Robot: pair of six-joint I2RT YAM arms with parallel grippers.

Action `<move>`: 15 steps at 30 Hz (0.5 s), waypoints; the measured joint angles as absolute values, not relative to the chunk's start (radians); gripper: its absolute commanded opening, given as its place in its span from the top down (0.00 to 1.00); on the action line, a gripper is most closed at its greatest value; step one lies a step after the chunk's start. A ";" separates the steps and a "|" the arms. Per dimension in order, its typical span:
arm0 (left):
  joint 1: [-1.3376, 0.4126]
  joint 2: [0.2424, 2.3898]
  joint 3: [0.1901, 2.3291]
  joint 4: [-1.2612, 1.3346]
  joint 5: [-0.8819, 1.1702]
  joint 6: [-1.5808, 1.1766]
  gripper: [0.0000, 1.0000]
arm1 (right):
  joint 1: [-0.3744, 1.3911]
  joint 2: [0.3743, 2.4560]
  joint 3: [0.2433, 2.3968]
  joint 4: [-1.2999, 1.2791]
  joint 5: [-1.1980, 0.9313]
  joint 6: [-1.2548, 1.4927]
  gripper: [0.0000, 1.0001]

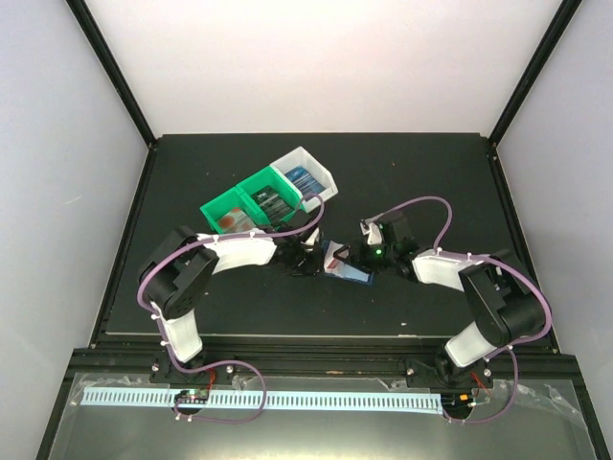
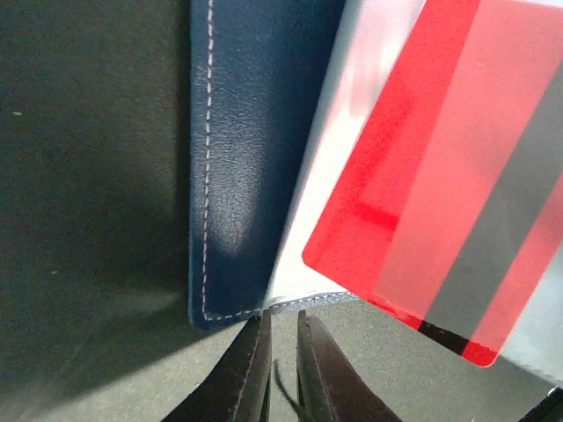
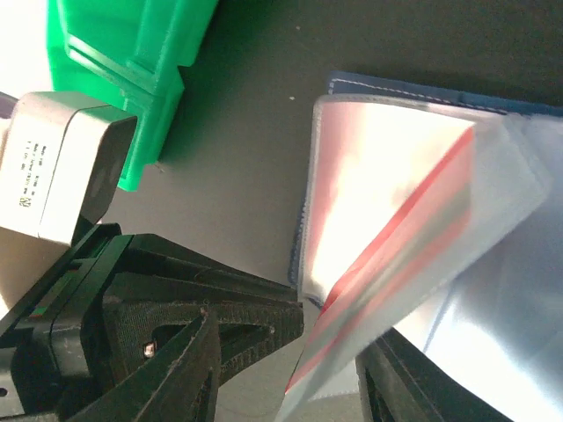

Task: Put the credit cards into the card holder
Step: Turn over the card slot in the card holder.

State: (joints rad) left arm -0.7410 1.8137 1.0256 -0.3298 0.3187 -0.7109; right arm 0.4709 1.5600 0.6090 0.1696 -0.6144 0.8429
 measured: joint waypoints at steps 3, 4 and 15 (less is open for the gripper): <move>-0.741 1.792 1.022 -0.344 0.292 -0.717 0.89 | 0.472 1.552 0.623 0.165 -0.615 0.835 0.56; -0.741 1.789 1.022 -0.343 0.285 -0.718 0.89 | 0.472 1.551 0.627 0.164 -0.615 0.834 0.56; -0.739 1.815 1.028 -0.342 0.262 -0.719 0.89 | 0.477 1.571 0.680 0.095 -0.597 0.803 0.57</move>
State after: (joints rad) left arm -0.7387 1.8149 1.0279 -0.3416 0.2615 -0.7185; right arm 0.4774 1.5707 0.6800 0.0952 -0.5968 0.8028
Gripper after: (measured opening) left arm 0.112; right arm 0.435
